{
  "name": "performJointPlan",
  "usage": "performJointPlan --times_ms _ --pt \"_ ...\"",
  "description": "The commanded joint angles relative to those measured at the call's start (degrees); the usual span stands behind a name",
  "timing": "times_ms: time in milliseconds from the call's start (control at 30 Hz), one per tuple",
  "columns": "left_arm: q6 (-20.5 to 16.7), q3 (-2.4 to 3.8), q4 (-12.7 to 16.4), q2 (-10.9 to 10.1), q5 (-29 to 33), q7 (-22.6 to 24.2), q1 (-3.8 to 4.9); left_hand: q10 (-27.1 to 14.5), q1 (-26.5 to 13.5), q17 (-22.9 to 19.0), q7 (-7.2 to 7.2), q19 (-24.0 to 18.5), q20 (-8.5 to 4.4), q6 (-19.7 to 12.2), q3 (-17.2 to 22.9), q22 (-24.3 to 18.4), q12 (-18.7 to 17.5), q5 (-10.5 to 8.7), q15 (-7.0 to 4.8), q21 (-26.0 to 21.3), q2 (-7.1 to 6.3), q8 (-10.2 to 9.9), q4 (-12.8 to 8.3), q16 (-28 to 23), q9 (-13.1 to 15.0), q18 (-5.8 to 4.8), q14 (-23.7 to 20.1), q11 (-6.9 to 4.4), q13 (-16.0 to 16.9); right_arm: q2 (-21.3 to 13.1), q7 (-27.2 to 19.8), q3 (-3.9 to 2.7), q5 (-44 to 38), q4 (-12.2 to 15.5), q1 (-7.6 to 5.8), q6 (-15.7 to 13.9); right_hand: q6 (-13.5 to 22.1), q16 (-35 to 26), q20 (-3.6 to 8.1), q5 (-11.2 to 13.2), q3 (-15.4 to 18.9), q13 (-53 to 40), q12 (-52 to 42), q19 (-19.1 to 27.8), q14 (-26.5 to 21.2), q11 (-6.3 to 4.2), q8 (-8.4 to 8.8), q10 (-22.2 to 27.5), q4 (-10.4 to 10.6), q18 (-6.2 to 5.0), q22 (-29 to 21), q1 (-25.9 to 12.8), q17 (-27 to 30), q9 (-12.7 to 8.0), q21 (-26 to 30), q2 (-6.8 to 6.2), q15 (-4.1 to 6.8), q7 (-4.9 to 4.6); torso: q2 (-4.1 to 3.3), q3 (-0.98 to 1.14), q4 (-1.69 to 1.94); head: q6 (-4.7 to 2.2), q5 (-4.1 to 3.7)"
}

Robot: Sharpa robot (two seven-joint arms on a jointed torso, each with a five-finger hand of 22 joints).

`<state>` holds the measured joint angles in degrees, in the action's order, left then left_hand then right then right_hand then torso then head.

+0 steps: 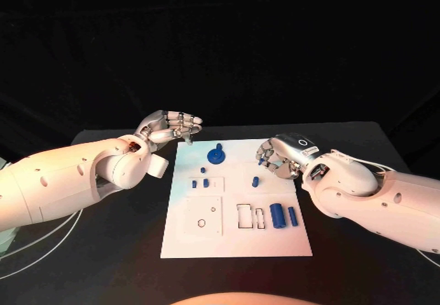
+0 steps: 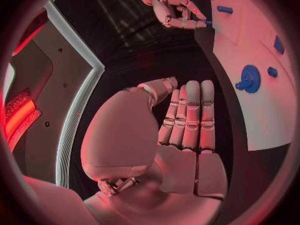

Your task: Assemble the parts on the task board

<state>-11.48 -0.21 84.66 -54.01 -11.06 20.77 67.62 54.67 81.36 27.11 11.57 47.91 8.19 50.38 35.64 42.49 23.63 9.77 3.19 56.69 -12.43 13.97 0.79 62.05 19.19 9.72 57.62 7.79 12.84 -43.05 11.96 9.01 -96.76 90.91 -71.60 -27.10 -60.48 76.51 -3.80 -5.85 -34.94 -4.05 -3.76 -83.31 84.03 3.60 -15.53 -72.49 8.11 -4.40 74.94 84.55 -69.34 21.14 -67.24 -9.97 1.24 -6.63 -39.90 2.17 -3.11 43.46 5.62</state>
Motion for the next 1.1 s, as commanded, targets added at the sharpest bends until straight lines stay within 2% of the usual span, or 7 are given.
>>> performJointPlan --times_ms 33,300,400,700,867,967,1100 --pt "0.51 0.06 0.03 0.25 0.34 0.62 0.04 -0.48 0.13 -0.10 0.01 0.17 0.37 -0.58 -0.33 -0.05 0.38 0.20 0.05 -0.33 0.13 -0.39 0.07 -0.29 -0.05 0.86 -0.15 -0.09 -0.09 0.30 -1.25 -0.01 -0.58 2.54 0.57 -1.78 -0.49 0.16 -0.01 -0.23 -0.43 -0.01 -0.02 -0.42 2.35 -0.51 -0.24 -0.77 -0.06 0.29 5.97 -0.72 0.07 0.05 -0.09 0.11 0.07 -0.10 0.00 -0.02 0.00 0.16 0.70" --pt "0.40 0.06 -0.15 0.81 0.42 0.76 0.03 -0.56 0.14 -0.11 0.03 0.19 0.38 -0.65 -0.36 -0.07 0.38 0.20 0.07 -0.35 0.12 -0.42 0.05 -0.29 -0.07 0.86 -0.15 -0.07 -0.11 2.52 -0.77 0.07 -3.50 6.00 2.17 -1.31 -0.46 0.22 -0.04 -0.23 -0.57 0.01 0.01 -0.44 2.35 -0.47 -0.26 -0.78 -0.23 0.31 6.03 -0.78 0.03 0.13 -0.17 0.07 0.05 -0.16 0.08 -0.17 0.23 0.80 2.46" --pt "0.20 0.05 -0.18 1.07 0.48 0.79 0.03 -0.56 0.14 -0.11 0.03 0.19 0.38 -0.65 -0.36 -0.07 0.38 0.20 0.07 -0.35 0.12 -0.42 0.05 -0.29 -0.07 0.86 -0.15 -0.07 -0.11 4.21 -0.64 0.26 -4.61 6.42 3.35 -0.77 -0.46 0.22 -0.04 -0.23 -0.57 0.01 0.01 -0.44 2.35 -0.47 -0.26 -0.78 -0.23 0.31 6.03 -0.78 0.03 0.13 -0.17 0.07 0.05 -0.16 0.03 -0.20 0.18 1.00 3.19" --pt "-0.40 0.05 -0.20 1.67 0.85 0.80 0.04 -0.69 0.09 -0.14 0.07 0.19 0.42 -0.77 -0.45 -0.10 0.39 0.20 0.12 -0.41 0.07 -0.48 0.05 -0.30 -0.11 0.85 -0.17 -0.02 -0.15 8.11 -0.21 0.72 -6.88 4.89 6.09 0.45 -0.41 0.19 -0.08 -0.23 -0.74 0.04 0.04 -0.42 2.33 -0.42 -0.27 -0.76 -0.41 0.29 6.02 -0.87 0.12 0.22 -0.07 0.05 0.03 -0.23 -0.09 -0.18 0.20 1.76 4.56" --pt "-0.52 0.04 -0.15 1.98 1.00 0.79 0.04 -0.69 0.09 -0.14 0.07 0.19 0.42 -0.77 -0.45 -0.10 0.39 0.20 0.12 -0.41 0.07 -0.48 0.05 -0.30 -0.11 0.85 -0.17 -0.02 -0.15 9.58 0.11 0.86 -7.55 3.78 7.03 0.91 -0.37 0.18 -0.10 -0.23 -0.84 0.05 0.06 -0.39 2.31 -0.39 -0.27 -0.75 -0.52 0.28 6.00 -0.93 0.18 0.27 0.02 0.04 0.01 -0.28 -0.07 -0.21 0.17 2.42 5.63" --pt "-0.51 0.04 -0.14 2.10 1.05 0.76 0.05 -0.69 0.09 -0.14 0.07 0.19 0.42 -0.77 -0.45 -0.10 0.39 0.20 0.12 -0.41 0.07 -0.48 0.05 -0.30 -0.11 0.85 -0.17 -0.02 -0.15 10.13 0.22 0.94 -7.74 3.30 7.44 1.18 -0.37 0.18 -0.10 -0.23 -0.84 0.05 0.06 -0.39 2.31 -0.39 -0.27 -0.75 -0.52 0.28 6.00 -0.93 0.18 0.27 0.02 0.04 0.01 -0.28 -0.10 -0.15 0.24 2.64 5.91" --pt "-0.46 0.04 -0.15 2.23 1.11 0.70 0.05 -0.77 0.04 -0.15 0.09 0.19 0.45 -0.83 -0.50 -0.13 0.41 0.20 0.15 -0.46 0.07 -0.50 0.08 -0.32 -0.13 0.84 -0.19 0.01 -0.17 10.84 0.49 1.03 -7.92 2.59 7.99 2.01 -0.35 0.21 -0.12 -0.22 -0.91 0.06 0.07 -0.39 2.32 -0.36 -0.27 -0.75 -0.59 0.28 6.02 -0.98 0.15 0.31 0.02 0.04 0.00 -0.30 -0.08 -0.12 0.12 3.08 6.44"
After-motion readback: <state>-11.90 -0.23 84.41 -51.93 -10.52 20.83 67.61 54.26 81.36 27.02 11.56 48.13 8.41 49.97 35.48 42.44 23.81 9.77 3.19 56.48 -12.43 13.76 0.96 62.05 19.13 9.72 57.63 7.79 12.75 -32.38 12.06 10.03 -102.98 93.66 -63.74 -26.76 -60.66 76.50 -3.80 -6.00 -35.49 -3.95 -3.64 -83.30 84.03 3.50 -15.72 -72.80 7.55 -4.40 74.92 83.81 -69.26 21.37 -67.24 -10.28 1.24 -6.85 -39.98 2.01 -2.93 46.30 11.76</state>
